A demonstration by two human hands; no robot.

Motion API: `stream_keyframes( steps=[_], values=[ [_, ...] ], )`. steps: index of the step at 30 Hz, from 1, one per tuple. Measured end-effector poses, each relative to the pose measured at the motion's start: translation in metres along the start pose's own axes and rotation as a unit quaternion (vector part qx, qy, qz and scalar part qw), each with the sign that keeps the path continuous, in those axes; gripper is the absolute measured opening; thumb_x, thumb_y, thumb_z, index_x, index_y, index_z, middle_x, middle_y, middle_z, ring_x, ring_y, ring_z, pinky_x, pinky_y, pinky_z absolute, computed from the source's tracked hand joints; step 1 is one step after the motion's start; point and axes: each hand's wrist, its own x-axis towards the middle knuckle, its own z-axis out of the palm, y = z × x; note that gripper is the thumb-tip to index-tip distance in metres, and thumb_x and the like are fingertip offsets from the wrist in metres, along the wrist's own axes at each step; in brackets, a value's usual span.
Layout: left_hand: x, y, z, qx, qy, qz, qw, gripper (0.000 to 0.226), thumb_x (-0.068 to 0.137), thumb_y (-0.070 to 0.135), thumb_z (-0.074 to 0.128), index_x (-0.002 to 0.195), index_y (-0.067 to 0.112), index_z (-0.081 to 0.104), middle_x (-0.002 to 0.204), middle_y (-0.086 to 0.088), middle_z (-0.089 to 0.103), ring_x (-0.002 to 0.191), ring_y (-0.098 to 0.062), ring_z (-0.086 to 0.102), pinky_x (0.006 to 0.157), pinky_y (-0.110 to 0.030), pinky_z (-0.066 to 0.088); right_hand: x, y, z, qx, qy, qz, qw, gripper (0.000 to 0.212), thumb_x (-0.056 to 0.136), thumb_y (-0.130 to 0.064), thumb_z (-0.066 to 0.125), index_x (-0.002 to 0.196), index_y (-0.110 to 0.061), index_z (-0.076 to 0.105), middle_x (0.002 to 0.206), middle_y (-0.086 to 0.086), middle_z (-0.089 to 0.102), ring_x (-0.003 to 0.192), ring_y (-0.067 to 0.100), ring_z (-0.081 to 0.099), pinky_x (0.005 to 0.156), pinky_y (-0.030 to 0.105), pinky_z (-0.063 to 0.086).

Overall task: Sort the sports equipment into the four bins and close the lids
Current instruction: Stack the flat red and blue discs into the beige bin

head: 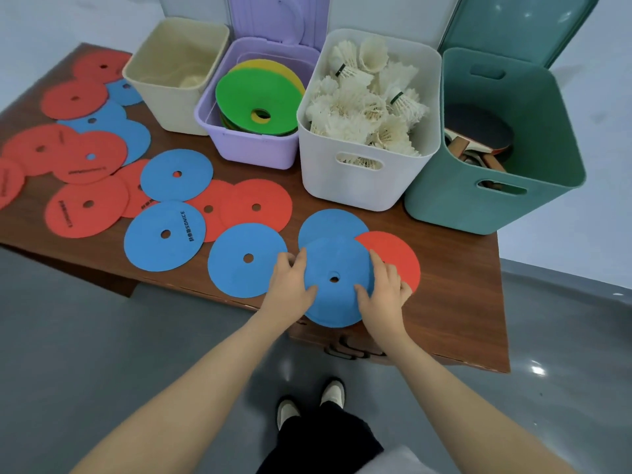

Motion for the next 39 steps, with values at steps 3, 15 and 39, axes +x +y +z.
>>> stream_keyframes(
  steps=[3,15,39],
  values=[
    [0.001,0.005,-0.023,0.014,0.075,-0.008,0.997,0.074,0.086,0.029,0.062,0.147,0.015,0.022,0.122,-0.007,0.032,0.102,-0.023,0.045,0.080,-0.037,0.049,0.014,-0.016,-0.009,0.027,0.003,-0.066,0.997,0.063,0.087,-0.015,0.060,0.143,-0.018,0.032,0.123,0.006,0.047,0.112,0.021,0.042,0.095,0.032,0.018],
    [0.040,0.005,-0.142,0.093,0.297,0.014,0.950,0.065,0.083,0.030,0.066,0.138,0.006,0.039,0.114,-0.018,0.045,0.097,-0.033,0.049,0.066,-0.040,0.049,0.106,-0.134,-0.026,0.060,0.051,-0.255,0.964,0.058,0.085,-0.023,0.054,0.140,-0.015,0.037,0.111,0.009,0.051,0.104,0.023,0.041,0.078,0.026,0.014],
    [0.357,-0.150,-0.391,0.192,0.195,0.078,0.959,0.067,0.090,0.037,0.051,0.144,0.008,0.023,0.131,-0.014,0.035,0.103,-0.032,0.042,0.084,-0.036,0.040,0.390,-0.394,0.113,-0.060,0.044,-0.160,0.984,0.059,0.089,-0.027,0.055,0.142,-0.017,0.030,0.122,0.009,0.047,0.117,0.029,0.039,0.093,0.037,0.022]
  ],
)
